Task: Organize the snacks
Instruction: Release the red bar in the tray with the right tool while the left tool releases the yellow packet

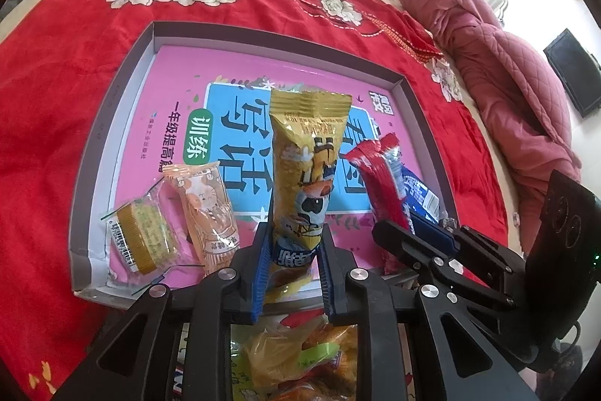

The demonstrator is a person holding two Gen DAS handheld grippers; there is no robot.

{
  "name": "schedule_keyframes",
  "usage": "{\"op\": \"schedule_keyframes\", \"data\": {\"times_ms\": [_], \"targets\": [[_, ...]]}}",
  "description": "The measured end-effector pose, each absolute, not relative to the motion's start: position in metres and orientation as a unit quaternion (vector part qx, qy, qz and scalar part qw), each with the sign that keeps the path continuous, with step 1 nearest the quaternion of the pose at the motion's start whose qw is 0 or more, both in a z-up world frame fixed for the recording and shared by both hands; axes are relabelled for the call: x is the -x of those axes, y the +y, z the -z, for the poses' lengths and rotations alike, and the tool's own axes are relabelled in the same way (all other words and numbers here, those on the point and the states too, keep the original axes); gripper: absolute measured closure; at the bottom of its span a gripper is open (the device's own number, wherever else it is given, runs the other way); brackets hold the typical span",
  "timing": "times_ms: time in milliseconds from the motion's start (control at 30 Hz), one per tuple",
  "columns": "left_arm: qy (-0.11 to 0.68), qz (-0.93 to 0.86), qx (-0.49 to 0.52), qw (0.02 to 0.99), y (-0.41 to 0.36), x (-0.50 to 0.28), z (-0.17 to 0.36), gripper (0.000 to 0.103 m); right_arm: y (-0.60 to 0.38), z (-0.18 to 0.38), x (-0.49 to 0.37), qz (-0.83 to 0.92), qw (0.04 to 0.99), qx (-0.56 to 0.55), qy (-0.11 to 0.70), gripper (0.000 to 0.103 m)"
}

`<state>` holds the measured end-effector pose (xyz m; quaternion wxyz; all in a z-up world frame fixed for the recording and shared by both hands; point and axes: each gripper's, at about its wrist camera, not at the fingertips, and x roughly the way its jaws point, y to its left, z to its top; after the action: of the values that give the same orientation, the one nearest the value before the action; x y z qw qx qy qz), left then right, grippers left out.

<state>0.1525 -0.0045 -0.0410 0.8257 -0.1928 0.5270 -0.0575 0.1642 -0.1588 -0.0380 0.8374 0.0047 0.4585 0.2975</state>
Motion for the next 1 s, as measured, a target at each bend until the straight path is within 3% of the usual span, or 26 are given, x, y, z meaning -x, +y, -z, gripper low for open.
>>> {"op": "schedule_keyframes", "data": {"times_ms": [467,1000], "targets": [[0.523,0.059,0.200,0.826,-0.001,-0.149,0.034,0.068,-0.161,0.036,-0.165,-0.294,0.840,-0.009,0.456,0.080],[0.516,0.053,0.202,0.831,0.002,-0.144,0.022,0.057,-0.164,0.029,-0.165,-0.299,0.842,-0.020,0.448,0.072]]}}
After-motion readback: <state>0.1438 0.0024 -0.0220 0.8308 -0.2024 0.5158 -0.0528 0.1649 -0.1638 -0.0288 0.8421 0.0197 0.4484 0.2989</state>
